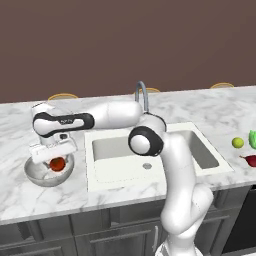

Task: There is a mixed pile of frozen fruits and vegetables on the counter. Locate all the frozen vegetables and place the items in a bowl on the counter. Take all the frozen fruits and defrost them in a running sink.

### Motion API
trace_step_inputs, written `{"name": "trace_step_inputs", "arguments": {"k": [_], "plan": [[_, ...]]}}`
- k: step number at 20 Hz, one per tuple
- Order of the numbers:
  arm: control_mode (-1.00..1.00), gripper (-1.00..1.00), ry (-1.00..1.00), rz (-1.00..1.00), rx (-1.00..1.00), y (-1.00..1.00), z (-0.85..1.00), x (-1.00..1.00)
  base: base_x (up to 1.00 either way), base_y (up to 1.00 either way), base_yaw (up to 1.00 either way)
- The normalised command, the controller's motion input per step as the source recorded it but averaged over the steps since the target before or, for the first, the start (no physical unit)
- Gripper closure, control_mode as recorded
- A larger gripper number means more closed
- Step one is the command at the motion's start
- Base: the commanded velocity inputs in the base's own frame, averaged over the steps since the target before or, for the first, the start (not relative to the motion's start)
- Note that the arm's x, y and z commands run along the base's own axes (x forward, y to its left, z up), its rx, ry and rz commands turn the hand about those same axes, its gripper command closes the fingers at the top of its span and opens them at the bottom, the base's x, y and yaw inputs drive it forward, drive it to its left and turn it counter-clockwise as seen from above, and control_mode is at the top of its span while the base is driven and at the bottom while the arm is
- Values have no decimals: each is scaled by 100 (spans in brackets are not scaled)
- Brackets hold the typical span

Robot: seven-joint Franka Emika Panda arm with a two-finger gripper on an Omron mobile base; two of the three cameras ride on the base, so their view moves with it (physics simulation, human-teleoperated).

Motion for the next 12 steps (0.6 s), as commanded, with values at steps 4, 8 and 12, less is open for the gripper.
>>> {"name": "trace_step_inputs", "arguments": {"k": [4,8,12], "plan": [[-100,100,-1,-1,0,9,-26,-3,0,0,0],[-100,-100,-4,-1,-2,9,0,0,0,0,0],[-100,-100,0,0,-10,1,30,3,0,0,0]]}}
